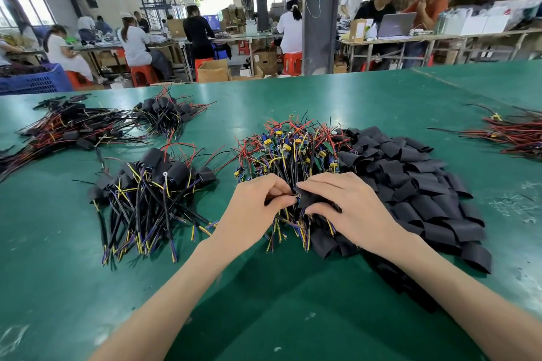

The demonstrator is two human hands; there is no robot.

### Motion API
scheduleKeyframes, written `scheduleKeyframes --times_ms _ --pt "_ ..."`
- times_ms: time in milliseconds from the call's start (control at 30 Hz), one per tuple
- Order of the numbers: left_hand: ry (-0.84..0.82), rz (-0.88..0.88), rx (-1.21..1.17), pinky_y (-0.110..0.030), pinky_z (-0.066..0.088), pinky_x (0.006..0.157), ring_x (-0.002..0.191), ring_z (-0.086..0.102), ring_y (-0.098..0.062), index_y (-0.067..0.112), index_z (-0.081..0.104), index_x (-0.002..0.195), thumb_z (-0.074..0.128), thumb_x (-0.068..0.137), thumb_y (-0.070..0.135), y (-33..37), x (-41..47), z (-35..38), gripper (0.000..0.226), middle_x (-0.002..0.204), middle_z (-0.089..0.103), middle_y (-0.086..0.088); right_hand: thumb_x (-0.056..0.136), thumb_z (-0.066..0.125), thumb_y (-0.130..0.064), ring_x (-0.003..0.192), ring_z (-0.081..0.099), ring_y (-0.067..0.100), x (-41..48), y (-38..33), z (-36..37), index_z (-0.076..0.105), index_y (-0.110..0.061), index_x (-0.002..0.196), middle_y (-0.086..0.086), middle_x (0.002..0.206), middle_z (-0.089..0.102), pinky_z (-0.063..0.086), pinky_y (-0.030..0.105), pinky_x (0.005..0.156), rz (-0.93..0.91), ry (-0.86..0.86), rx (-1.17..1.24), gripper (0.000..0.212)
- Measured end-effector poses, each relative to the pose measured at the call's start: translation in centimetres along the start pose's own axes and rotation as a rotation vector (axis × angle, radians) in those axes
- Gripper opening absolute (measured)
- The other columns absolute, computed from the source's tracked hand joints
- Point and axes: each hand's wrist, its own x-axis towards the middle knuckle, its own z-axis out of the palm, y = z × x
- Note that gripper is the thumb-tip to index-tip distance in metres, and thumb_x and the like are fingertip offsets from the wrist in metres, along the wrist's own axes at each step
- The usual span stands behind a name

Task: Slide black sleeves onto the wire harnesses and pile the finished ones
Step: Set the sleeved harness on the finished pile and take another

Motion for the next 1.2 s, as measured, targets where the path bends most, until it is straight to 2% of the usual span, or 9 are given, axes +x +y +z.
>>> scheduleKeyframes --times_ms 100,233,333,433,533,667,833,1000,1200 --pt "0.066 0.069 0.062 -0.014 0.043 0.070 0.071 0.056 -0.004 0.016 0.068 0.087 0.074 0.079 0.016 0.2 0.3 -0.7 0.010 0.072 0.064 0.009 0.084 0.065 -0.032 0.114 0.055 0.014 0.1 0.1 0.0 0.062 -0.014 0.123 -0.003 0.126 0.060 0.038 0.031 0.091 0.027 0.052 0.008 0.043" --pt "0.345 0.139 0.136 -0.014 0.041 0.064 0.062 0.052 -0.001 0.022 0.060 0.103 0.069 0.084 0.018 -0.6 1.3 -4.2 0.021 0.065 0.057 0.017 0.091 0.056 -0.034 0.129 0.040 0.012 0.3 1.2 -0.7 0.047 -0.010 0.137 0.001 0.140 0.047 0.030 0.025 0.099 0.109 0.167 -0.056 0.053" --pt "0.561 0.112 0.252 -0.030 0.042 0.066 0.064 0.054 -0.014 0.022 0.050 0.118 0.062 0.090 0.018 -2.6 2.0 -7.8 0.030 0.066 0.056 0.008 0.093 0.055 -0.028 0.126 0.043 0.020 0.3 2.6 -1.4 0.046 -0.008 0.137 0.006 0.138 0.048 0.033 0.032 0.097 0.224 0.223 -0.082 0.049" --pt "0.660 -0.024 0.490 -0.039 0.039 0.074 0.078 0.053 -0.029 0.018 0.047 0.126 0.055 0.093 0.017 -5.5 2.1 -10.5 0.034 0.074 0.060 -0.003 0.091 0.060 -0.017 0.124 0.047 0.029 0.2 3.4 -1.4 0.046 -0.006 0.136 0.010 0.136 0.049 0.040 0.045 0.095 0.324 0.225 -0.111 0.048" --pt "0.603 -0.252 0.766 -0.045 0.037 0.085 0.095 0.054 -0.037 0.014 0.056 0.121 0.053 0.091 0.014 -8.1 1.5 -11.3 0.030 0.089 0.069 -0.014 0.090 0.059 -0.015 0.125 0.045 0.029 0.0 3.7 -1.3 0.044 -0.006 0.138 0.009 0.137 0.046 0.041 0.049 0.096 0.384 0.170 -0.136 0.051" --pt "0.550 -0.446 0.861 -0.044 0.032 0.086 0.100 0.050 -0.040 0.010 0.065 0.111 0.055 0.088 0.011 -9.4 0.8 -11.0 0.025 0.096 0.067 -0.022 0.090 0.058 -0.015 0.129 0.041 0.026 -0.1 3.8 -1.2 0.041 -0.008 0.139 0.007 0.140 0.043 0.037 0.049 0.099 0.426 0.098 -0.153 0.052" --pt "0.594 -0.463 0.846 -0.049 0.033 0.086 0.107 0.042 -0.041 0.004 0.064 0.110 0.061 0.081 0.010 -9.3 0.7 -10.9 0.030 0.116 0.048 -0.024 0.089 0.059 -0.014 0.126 0.044 0.029 0.0 4.1 -1.5 0.045 -0.005 0.135 0.009 0.138 0.045 0.039 0.050 0.098 0.474 0.076 -0.173 0.050" --pt "0.505 -0.571 0.656 -0.050 0.043 0.079 0.095 0.053 -0.044 0.002 0.057 0.121 0.047 0.089 0.002 -10.1 0.4 -11.0 0.033 0.125 0.042 -0.019 0.087 0.058 -0.014 0.115 0.048 0.034 -0.3 4.9 -1.6 0.053 -0.005 0.125 0.010 0.130 0.048 0.039 0.047 0.091 0.585 0.052 -0.267 0.039" --pt "0.526 -0.581 0.697 -0.049 0.032 0.099 0.120 0.038 -0.042 0.005 0.056 0.125 0.054 0.084 0.009 -10.6 0.5 -11.1 0.040 0.130 0.047 -0.025 0.090 0.052 -0.016 0.113 0.045 0.035 -0.3 5.6 -2.0 0.054 -0.009 0.123 0.010 0.126 0.048 0.038 0.046 0.090 0.753 -0.003 -0.308 0.034"
